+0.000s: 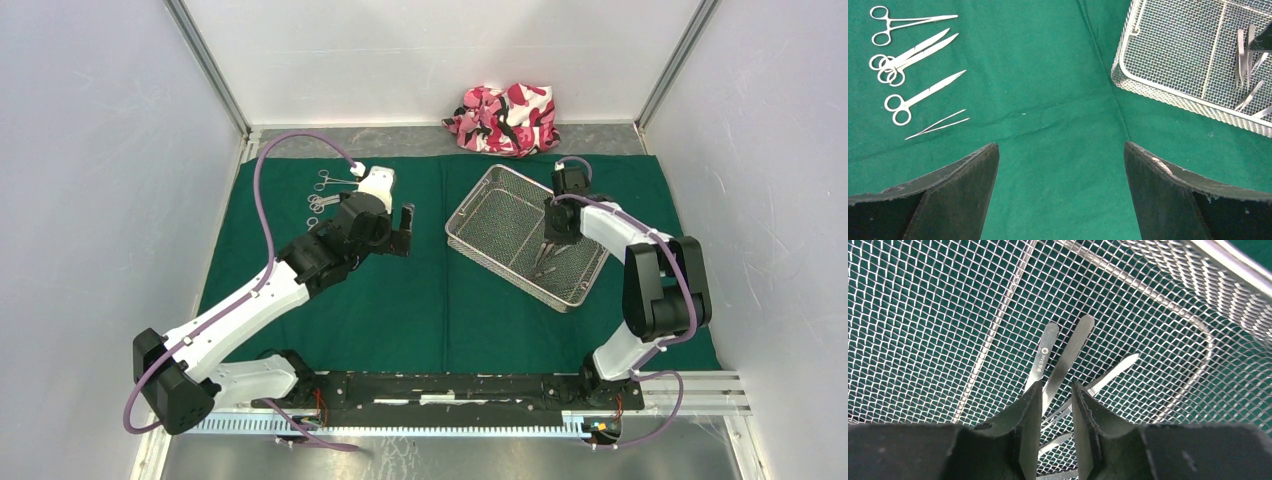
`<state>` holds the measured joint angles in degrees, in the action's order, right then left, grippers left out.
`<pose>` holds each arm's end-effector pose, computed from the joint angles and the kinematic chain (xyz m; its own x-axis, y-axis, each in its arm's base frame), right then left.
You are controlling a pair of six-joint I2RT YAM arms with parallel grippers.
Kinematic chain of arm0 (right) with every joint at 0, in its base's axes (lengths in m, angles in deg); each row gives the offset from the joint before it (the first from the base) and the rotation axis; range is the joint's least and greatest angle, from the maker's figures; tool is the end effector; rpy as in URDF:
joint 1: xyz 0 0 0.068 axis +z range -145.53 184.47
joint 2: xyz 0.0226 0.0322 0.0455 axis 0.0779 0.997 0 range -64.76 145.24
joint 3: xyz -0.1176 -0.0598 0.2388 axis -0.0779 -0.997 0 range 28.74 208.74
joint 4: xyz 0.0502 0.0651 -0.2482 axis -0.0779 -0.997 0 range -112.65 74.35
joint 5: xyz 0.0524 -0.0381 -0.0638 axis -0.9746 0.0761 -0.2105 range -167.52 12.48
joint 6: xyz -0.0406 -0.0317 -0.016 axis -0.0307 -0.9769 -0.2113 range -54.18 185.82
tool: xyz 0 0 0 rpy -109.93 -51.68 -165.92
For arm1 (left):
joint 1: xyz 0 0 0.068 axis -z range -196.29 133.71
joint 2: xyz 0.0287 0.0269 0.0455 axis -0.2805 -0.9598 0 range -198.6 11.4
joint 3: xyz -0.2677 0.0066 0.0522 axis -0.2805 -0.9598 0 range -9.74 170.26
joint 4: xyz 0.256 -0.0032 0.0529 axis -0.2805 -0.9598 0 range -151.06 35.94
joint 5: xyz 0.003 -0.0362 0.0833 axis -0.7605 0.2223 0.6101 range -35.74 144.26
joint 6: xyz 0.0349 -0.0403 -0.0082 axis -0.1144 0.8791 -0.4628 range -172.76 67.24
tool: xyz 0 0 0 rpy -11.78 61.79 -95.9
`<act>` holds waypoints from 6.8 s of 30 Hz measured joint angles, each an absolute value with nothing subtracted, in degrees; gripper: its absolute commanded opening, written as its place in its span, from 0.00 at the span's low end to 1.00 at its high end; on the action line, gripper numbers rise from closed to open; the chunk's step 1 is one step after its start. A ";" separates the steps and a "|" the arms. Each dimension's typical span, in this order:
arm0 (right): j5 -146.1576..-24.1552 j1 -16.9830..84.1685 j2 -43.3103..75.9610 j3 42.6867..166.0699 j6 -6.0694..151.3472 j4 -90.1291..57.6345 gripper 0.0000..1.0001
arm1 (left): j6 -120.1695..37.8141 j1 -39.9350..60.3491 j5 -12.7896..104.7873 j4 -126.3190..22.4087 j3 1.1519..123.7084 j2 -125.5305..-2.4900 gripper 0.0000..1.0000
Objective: Open and lay out the surgical kit
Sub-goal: Pick up the medical item from the container, then place the medical item in the surgical kit, then pick up the medical item from the container.
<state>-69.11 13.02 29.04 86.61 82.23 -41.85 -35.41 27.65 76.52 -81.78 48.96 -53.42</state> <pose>0.3194 0.0427 0.1853 -0.8610 0.1530 -0.4850 0.1706 0.9853 0.0080 0.1868 -0.1613 0.3265 -0.5067 0.1050 -0.8557 0.2771 0.9597 -0.0463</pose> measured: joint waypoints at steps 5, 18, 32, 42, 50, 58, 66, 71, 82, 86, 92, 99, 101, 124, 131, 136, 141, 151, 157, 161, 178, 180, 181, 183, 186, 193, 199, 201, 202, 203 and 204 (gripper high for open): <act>-69.81 13.02 31.01 86.83 83.21 -41.78 0.36 | -34.58 27.65 75.25 -81.83 48.96 -53.42 1.00; -70.38 13.02 31.25 85.10 85.92 -39.66 0.27 | -32.92 27.65 74.64 -83.31 48.96 -53.40 1.00; -73.02 12.91 24.91 82.48 85.57 -38.74 0.07 | -28.51 27.65 70.66 -86.29 49.64 -48.98 1.00; -86.27 16.02 6.01 85.01 80.76 -34.92 0.04 | -16.64 27.65 57.07 -75.90 47.62 -43.72 0.88; -103.40 31.54 3.06 80.60 86.71 -23.16 0.00 | -3.68 27.67 49.20 -64.15 45.29 -52.07 0.75; -109.98 37.66 2.14 76.53 96.04 -12.69 0.00 | 2.40 28.48 52.50 -61.41 41.40 -52.98 0.66; -110.18 39.69 2.84 75.77 98.60 -9.56 0.00 | 3.40 28.57 56.11 -61.22 41.40 -52.96 0.46; -110.20 40.96 3.41 75.75 99.01 -8.73 0.00 | 3.67 28.57 57.62 -61.46 41.40 -52.96 0.14; -100.67 41.59 4.91 78.87 92.83 -20.43 0.71 | 9.13 23.32 61.42 -69.65 40.32 -52.09 0.02; -94.27 40.56 3.93 80.42 89.11 -26.72 0.70 | 12.02 7.63 59.69 -76.71 39.91 -52.68 0.02; -88.98 37.09 0.26 80.40 86.01 -31.57 0.70 | 16.63 -12.46 59.65 -82.53 36.98 -56.68 0.02; -87.45 33.24 -2.65 79.14 83.80 -33.78 0.70 | 23.38 -23.49 58.38 -84.76 34.51 -67.37 0.02; -87.43 32.32 -3.09 78.59 83.32 -34.33 0.69 | 24.52 -23.89 58.21 -84.58 34.51 -69.25 0.02; -88.24 28.34 -5.21 74.09 82.47 -34.66 0.68 | 26.20 -25.33 58.75 -81.46 37.09 -77.99 0.10; -89.13 28.30 -5.36 73.45 82.67 -34.55 0.67 | 26.18 -25.46 61.27 -82.42 37.09 -77.29 0.09; -89.79 28.13 -5.36 73.39 82.99 -33.96 0.67 | 26.18 -25.61 62.14 -83.01 34.79 -75.02 0.09; -90.60 27.95 -5.36 73.39 83.10 -33.32 0.67 | 26.05 -25.59 62.84 -83.97 33.46 -73.05 0.08; -91.06 27.69 -5.36 73.37 83.52 -33.28 0.66 | 24.06 -25.61 63.21 -85.26 37.79 -69.81 0.09; -91.21 27.60 -5.47 73.37 83.56 -33.32 0.66 | 24.10 -26.16 62.60 -84.21 39.25 -73.75 0.10; -91.23 27.58 -5.49 73.37 83.56 -33.30 0.66 | 24.17 -26.34 61.75 -84.10 39.25 -76.31 0.16; -92.54 27.56 -5.45 72.86 84.46 -32.03 0.65 | 24.15 -26.36 61.88 -83.07 38.62 -77.11 0.57; -92.00 27.54 -5.45 72.86 84.41 -32.16 0.68 | 24.02 -26.36 61.88 -83.53 38.51 -75.71 0.66; -90.75 27.56 -5.45 72.88 84.44 -32.62 0.73 | 23.86 -26.36 61.88 -83.90 38.40 -74.49 0.68; -86.09 27.38 -5.34 73.17 84.98 -34.81 0.77 | 23.14 -26.36 61.75 -84.80 38.27 -71.47 0.79; -77.92 24.34 -3.20 74.50 86.14 -38.98 0.76 | 20.34 -26.36 61.13 -85.59 38.25 -65.84 0.85; -73.29 16.06 7.65 75.83 89.18 -41.52 0.65 | 7.43 -26.36 53.11 -83.10 38.16 -55.63 0.88; -74.79 14.25 11.97 74.35 93.99 -40.25 0.65 | -1.03 -24.19 41.92 -78.00 35.65 -49.40 0.88; -75.06 13.92 11.80 72.71 95.74 -39.01 0.64 | -3.11 -21.51 39.65 -77.09 35.52 -48.92 0.87; -75.17 13.70 11.80 71.77 96.70 -38.37 0.64 | -4.03 -20.28 38.69 -76.65 35.52 -48.92 0.87; -75.17 13.53 11.80 71.03 97.53 -38.04 0.64 | -4.95 -18.99 37.83 -76.32 35.52 -48.96 0.87; -75.14 13.33 11.80 70.46 98.12 -37.91 0.64 | -5.60 -18.07 37.16 -76.25 35.52 -48.96 0.87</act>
<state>-75.14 13.33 11.80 70.46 98.12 -37.91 -5.60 -18.07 37.16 -76.25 35.52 -48.96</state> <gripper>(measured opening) 0.642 0.875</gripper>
